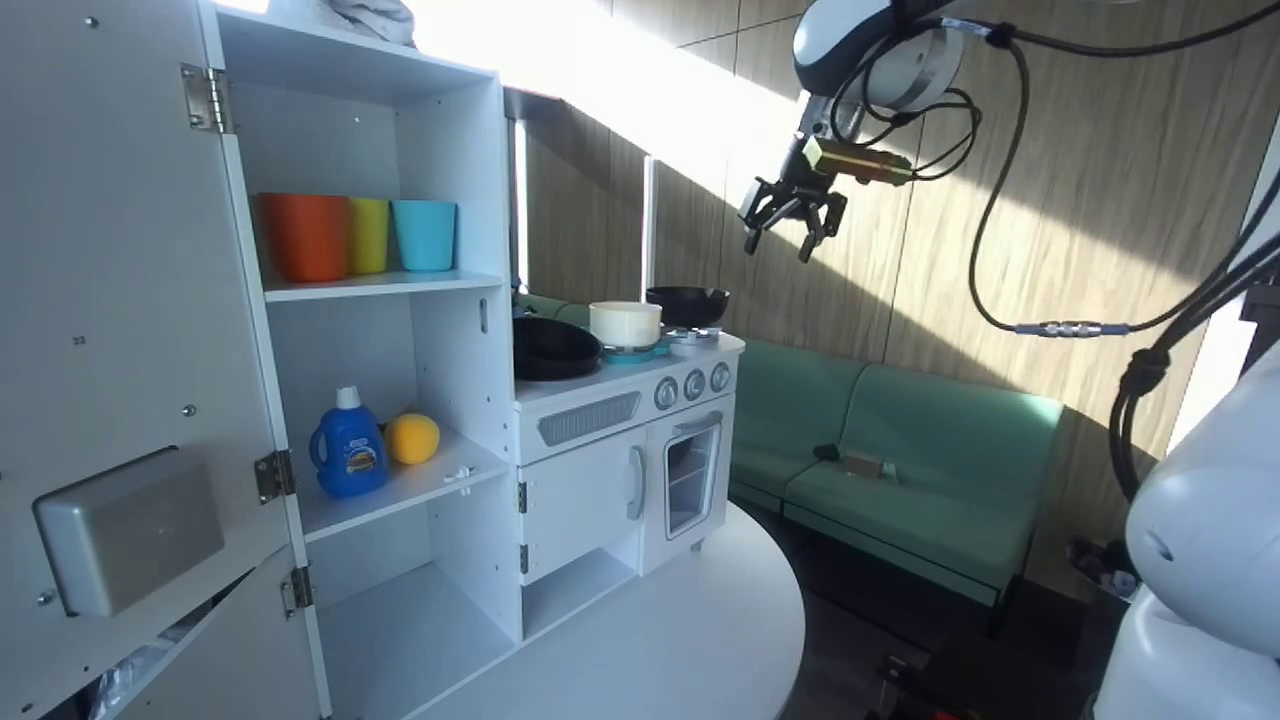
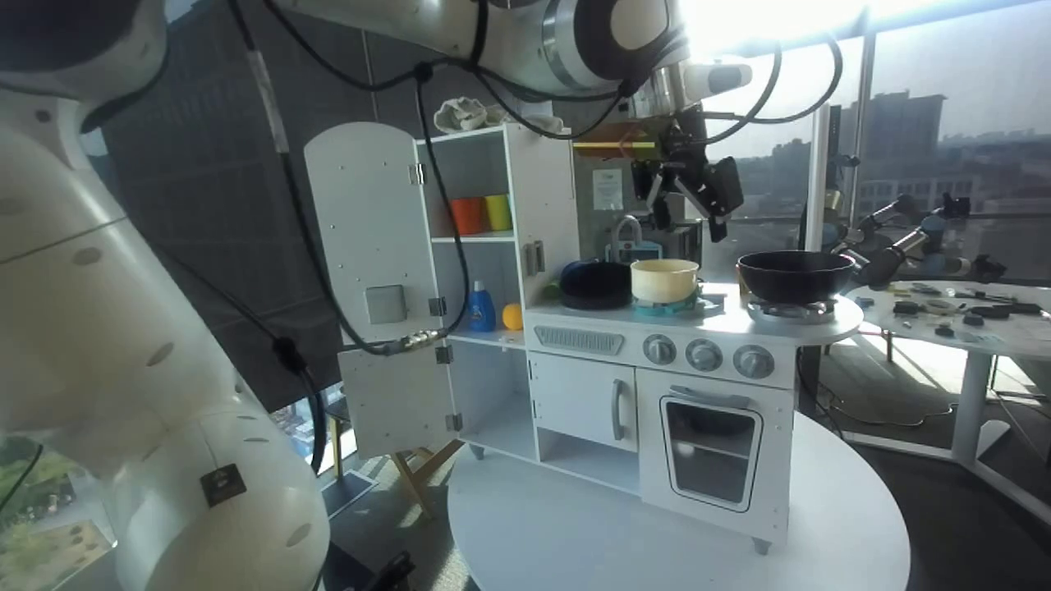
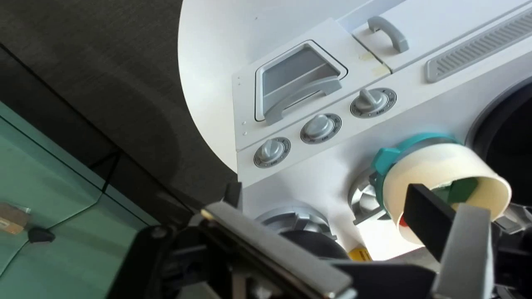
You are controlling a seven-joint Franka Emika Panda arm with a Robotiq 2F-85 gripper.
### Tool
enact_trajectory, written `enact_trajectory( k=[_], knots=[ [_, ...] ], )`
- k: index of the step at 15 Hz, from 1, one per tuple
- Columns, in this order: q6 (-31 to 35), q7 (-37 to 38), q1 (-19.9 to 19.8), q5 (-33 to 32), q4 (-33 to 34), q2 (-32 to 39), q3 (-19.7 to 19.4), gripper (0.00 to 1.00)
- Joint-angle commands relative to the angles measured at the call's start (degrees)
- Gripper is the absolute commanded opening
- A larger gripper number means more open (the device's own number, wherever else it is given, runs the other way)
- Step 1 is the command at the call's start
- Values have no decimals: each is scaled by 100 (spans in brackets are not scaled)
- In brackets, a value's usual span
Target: Pour the contents of white bowl into the black bowl
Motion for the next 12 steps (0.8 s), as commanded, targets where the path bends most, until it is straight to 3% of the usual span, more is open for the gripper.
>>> enact_trajectory(
  k=[1, 8, 12],
  knots=[
    [-235, 305, -10, 191, 1436, 1132, 23, 100],
    [-747, 866, -191, 949, 3488, 2789, -100, 100],
    [-1399, 1213, -424, 1180, 4522, 3599, -135, 100]
  ],
)
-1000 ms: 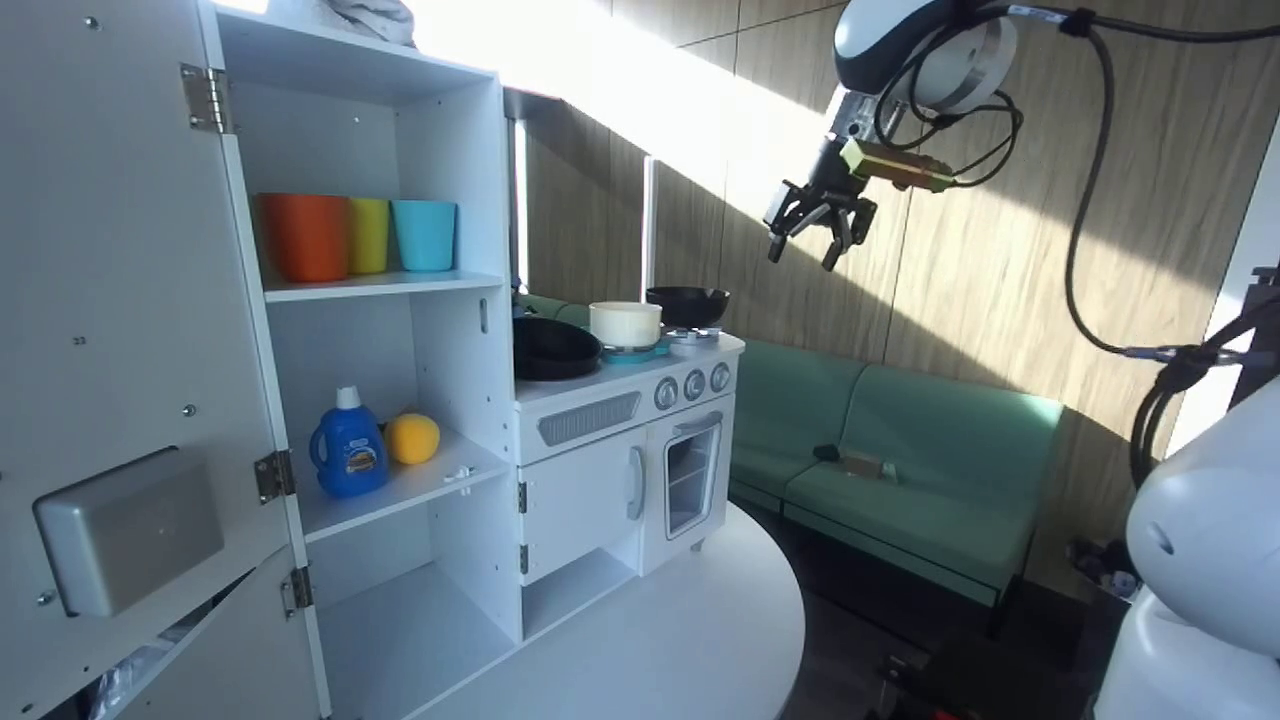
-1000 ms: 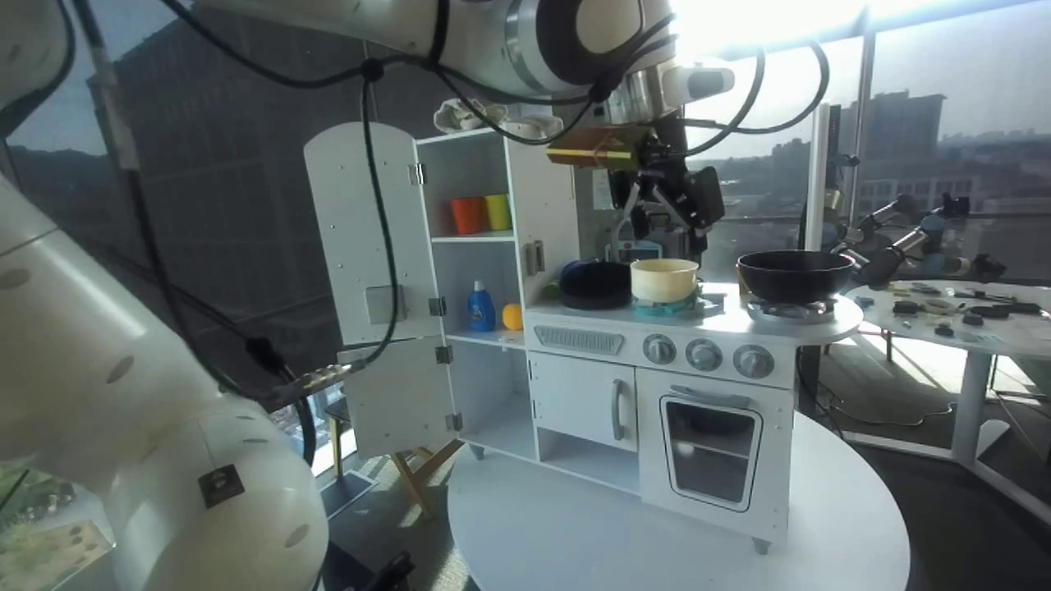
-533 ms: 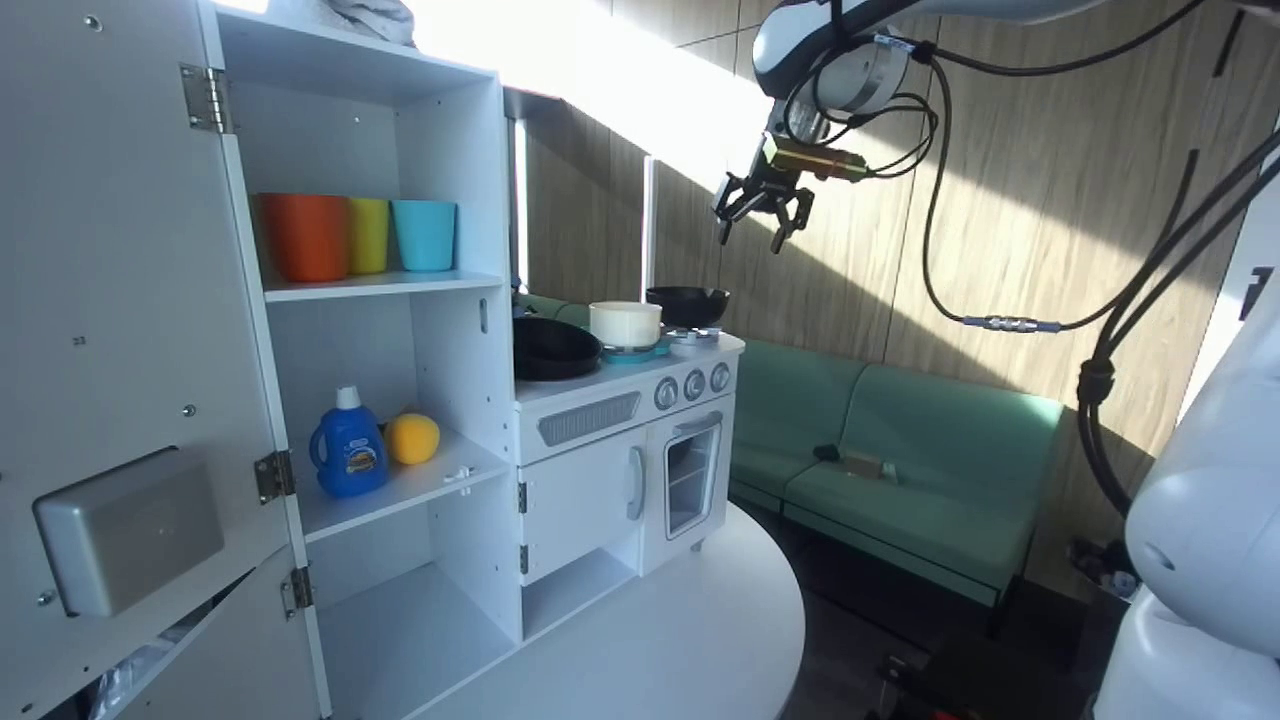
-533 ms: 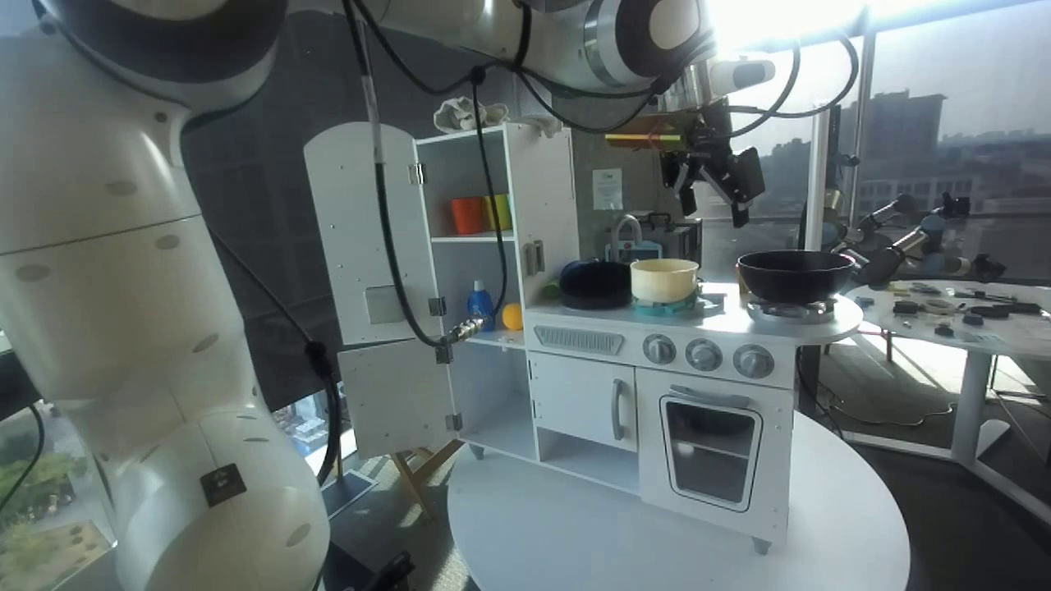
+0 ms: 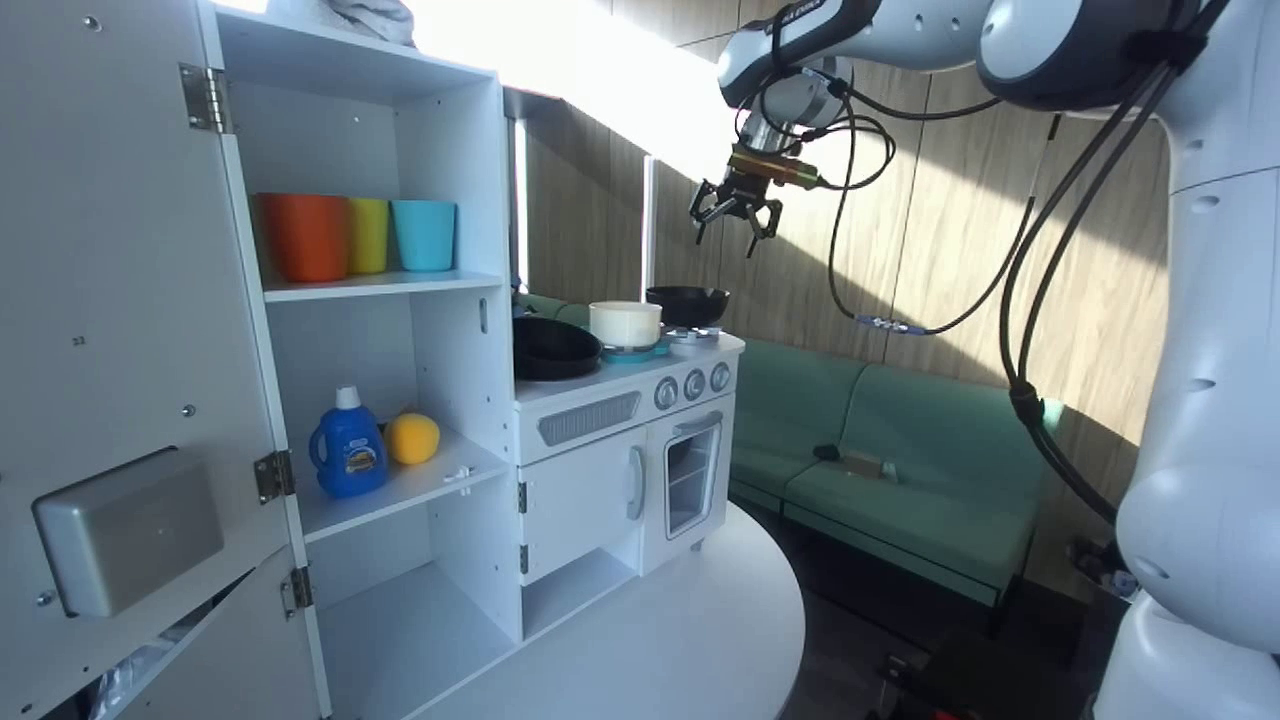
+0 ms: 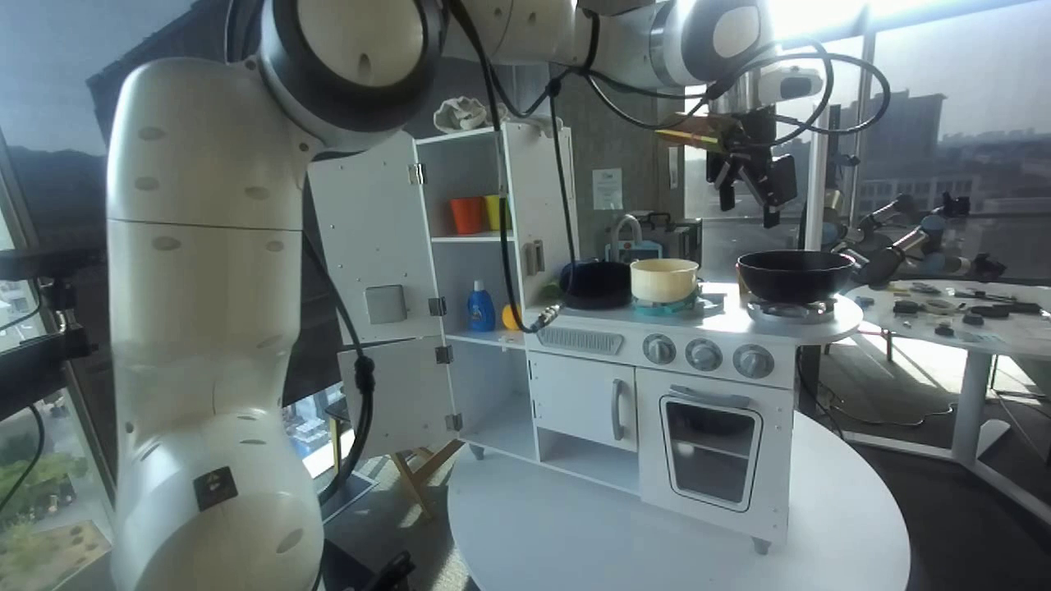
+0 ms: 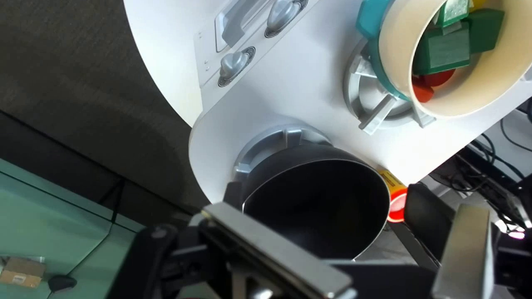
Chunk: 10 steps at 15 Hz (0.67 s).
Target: Pour the contents of white bowl into the black bowl
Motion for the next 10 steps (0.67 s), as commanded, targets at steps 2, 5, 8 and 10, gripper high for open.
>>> enact_trajectory(
  k=[2, 5, 8, 10],
  knots=[
    [-889, 489, -293, 253, 1507, 1045, -43, 100],
    [-1232, 709, -408, 291, 2059, 1508, 3, 100],
    [-1494, 924, -474, 350, 2526, 1898, 54, 100],
    [-1684, 1076, -515, 380, 2770, 2123, 74, 100]
  ],
)
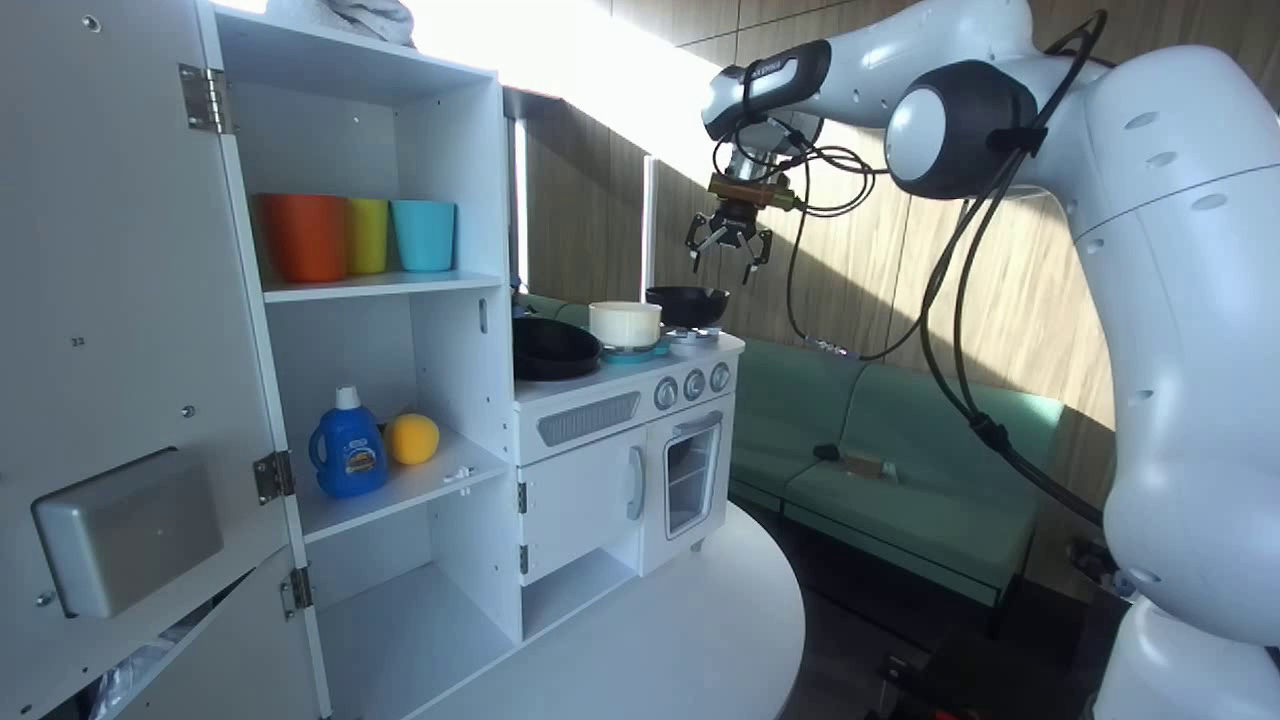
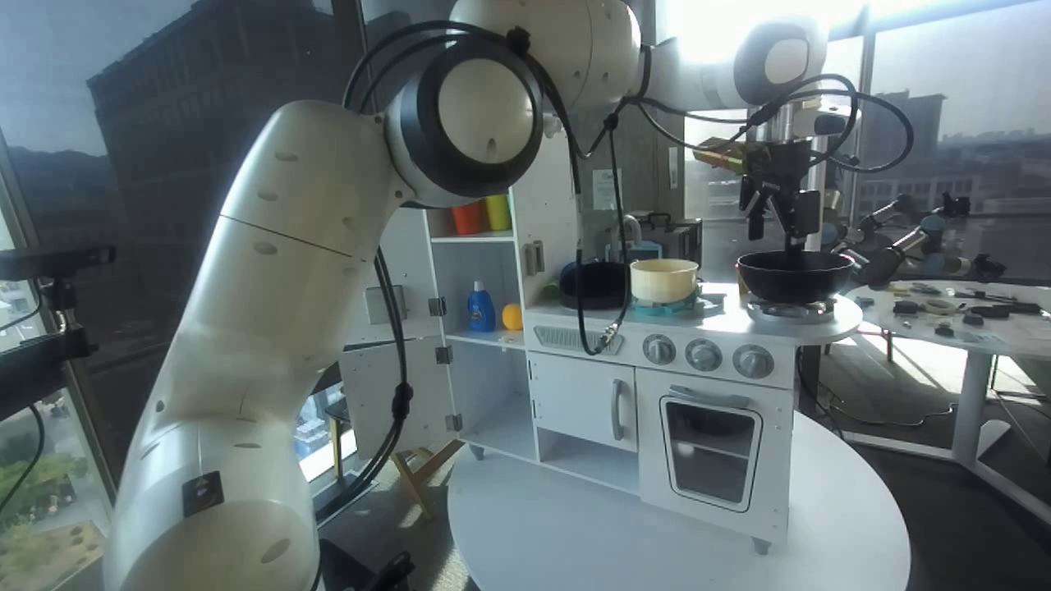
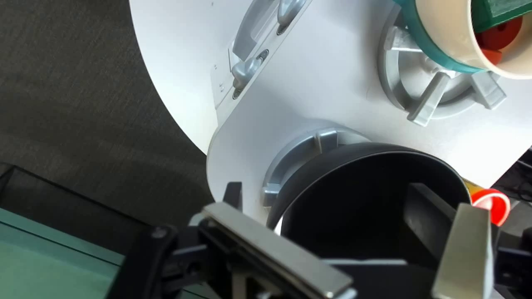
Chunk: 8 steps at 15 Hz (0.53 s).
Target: Pour the contents of white bowl into the black bowl
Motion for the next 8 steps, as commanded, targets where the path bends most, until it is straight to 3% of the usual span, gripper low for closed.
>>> enact_trajectory(
  k=[1, 8],
  knots=[
    [-513, 334, -164, 167, 886, 580, 88, 100],
    [-1018, 743, -310, 333, 1382, 1089, 81, 100]
  ],
)
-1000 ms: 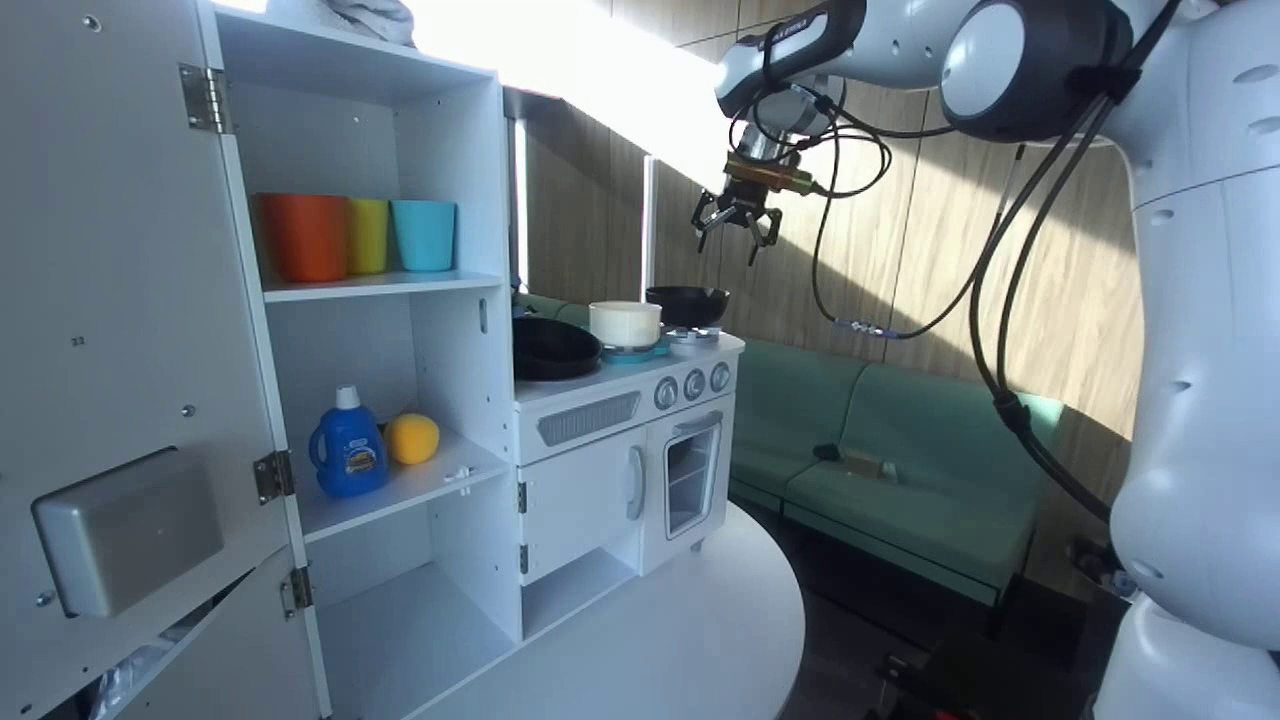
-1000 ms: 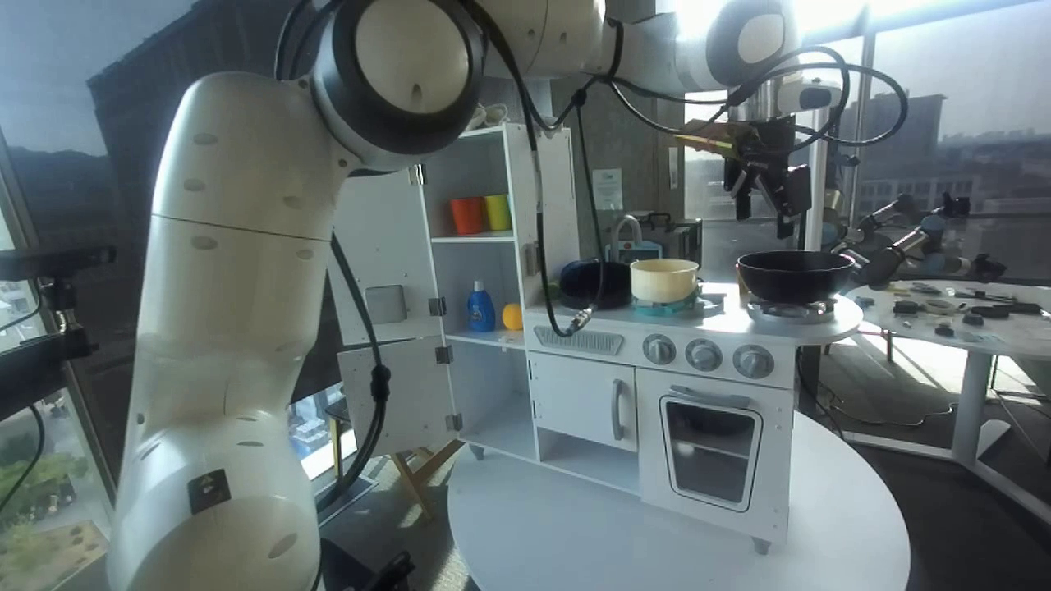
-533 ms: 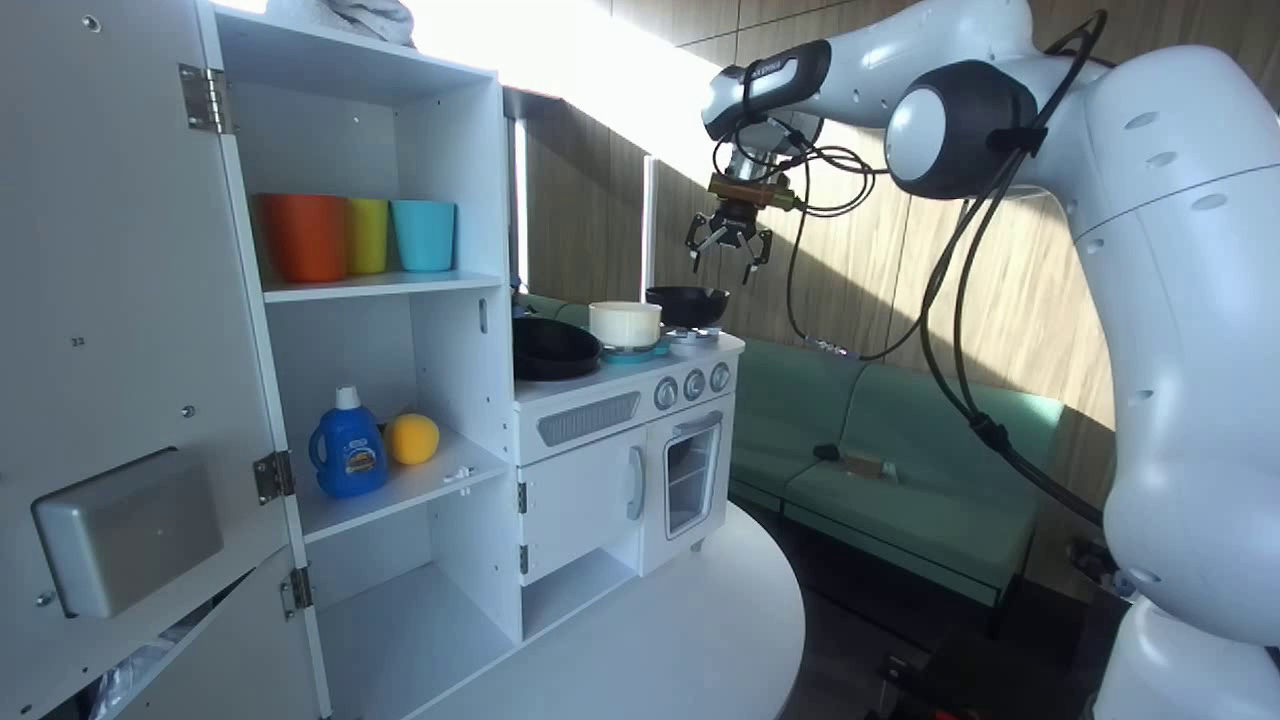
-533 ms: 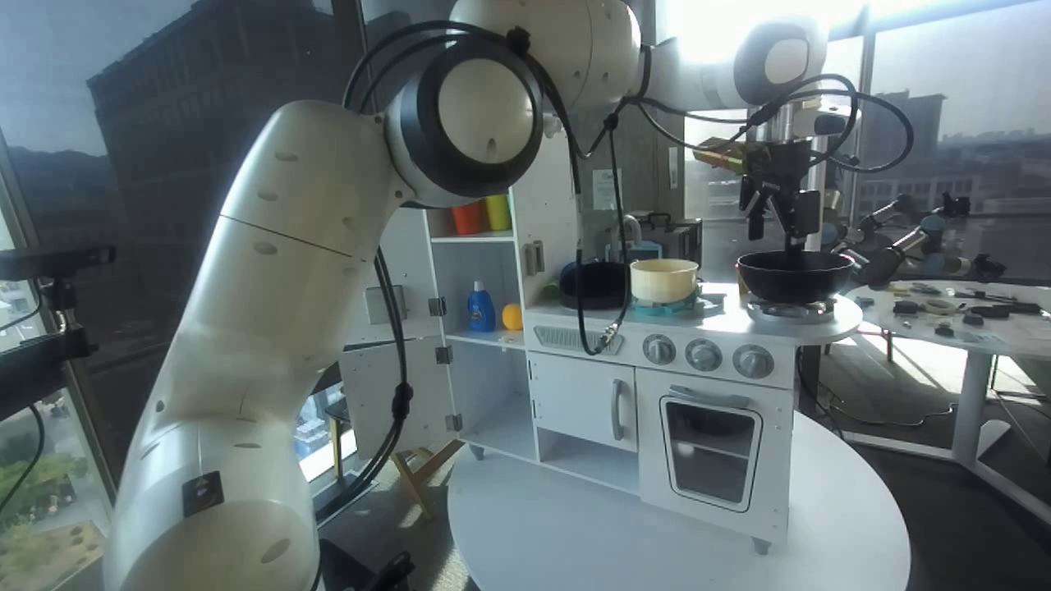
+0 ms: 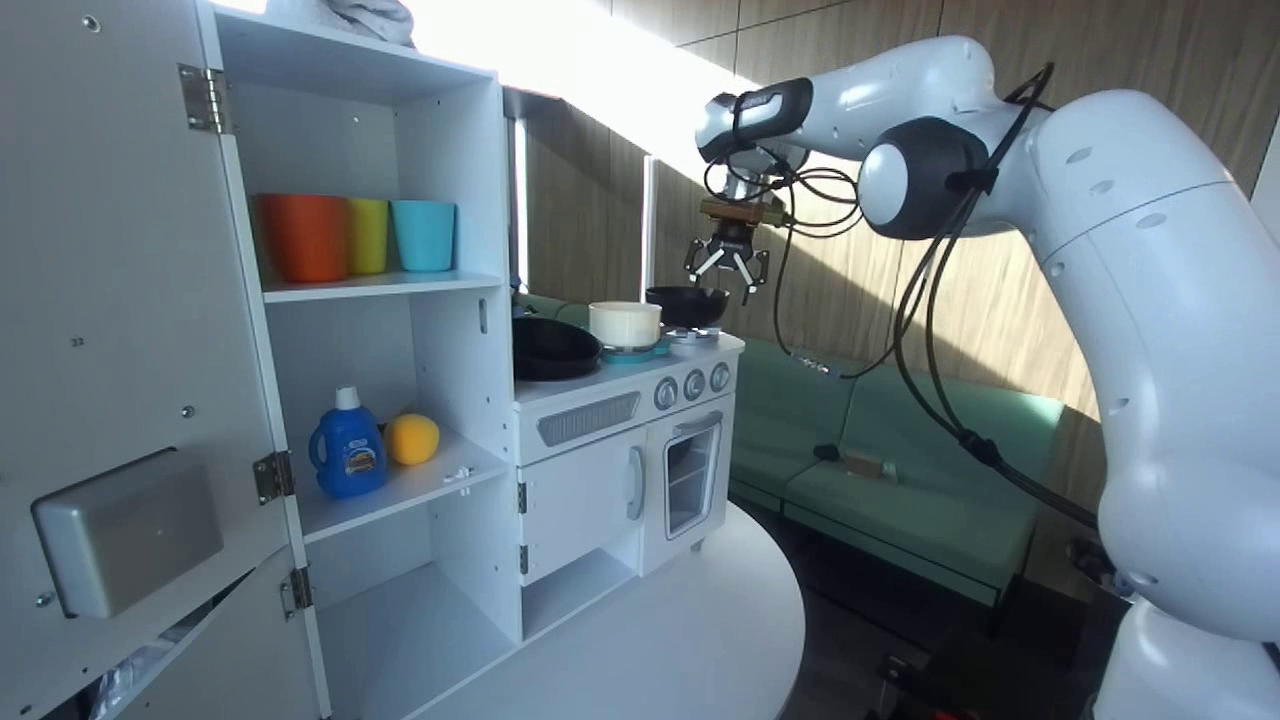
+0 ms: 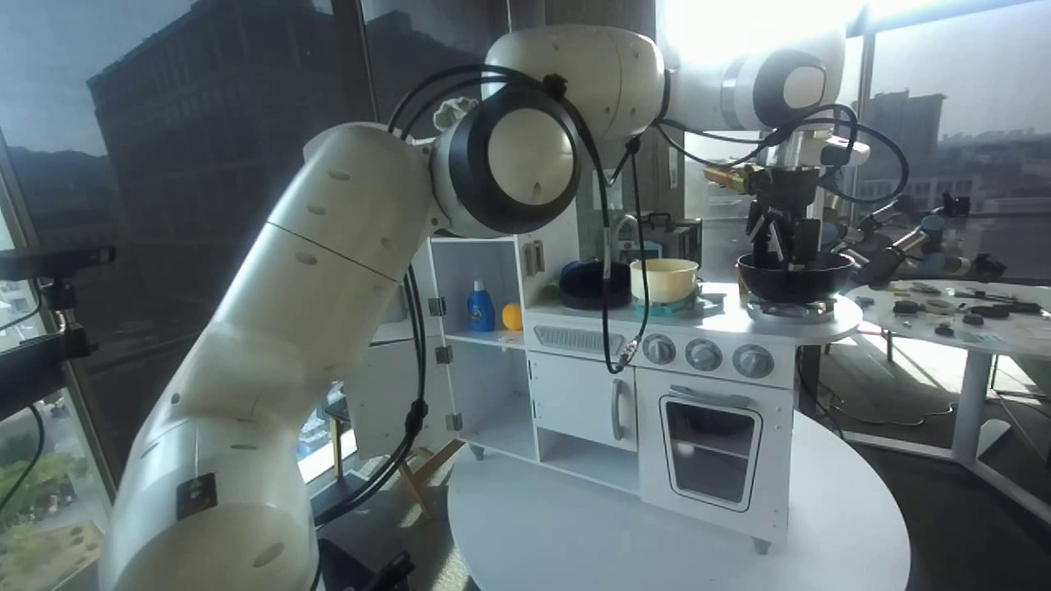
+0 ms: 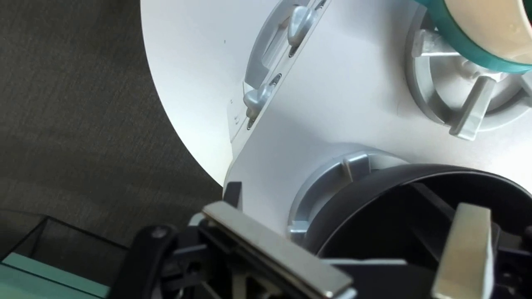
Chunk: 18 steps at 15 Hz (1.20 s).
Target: Pour the contents of white bowl into the black bowl
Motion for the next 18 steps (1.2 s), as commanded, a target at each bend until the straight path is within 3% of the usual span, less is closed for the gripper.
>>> enact_trajectory(
  k=[1, 8, 9, 11, 18],
  knots=[
    [-143, 188, -171, 295, 529, 341, 83, 100],
    [164, 221, -210, 640, 714, 482, 62, 99],
    [146, 253, -204, 631, 731, 500, 52, 75],
    [110, 317, -186, 578, 760, 551, 26, 70],
    [75, 412, -155, 529, 831, 694, 23, 15]
  ],
)
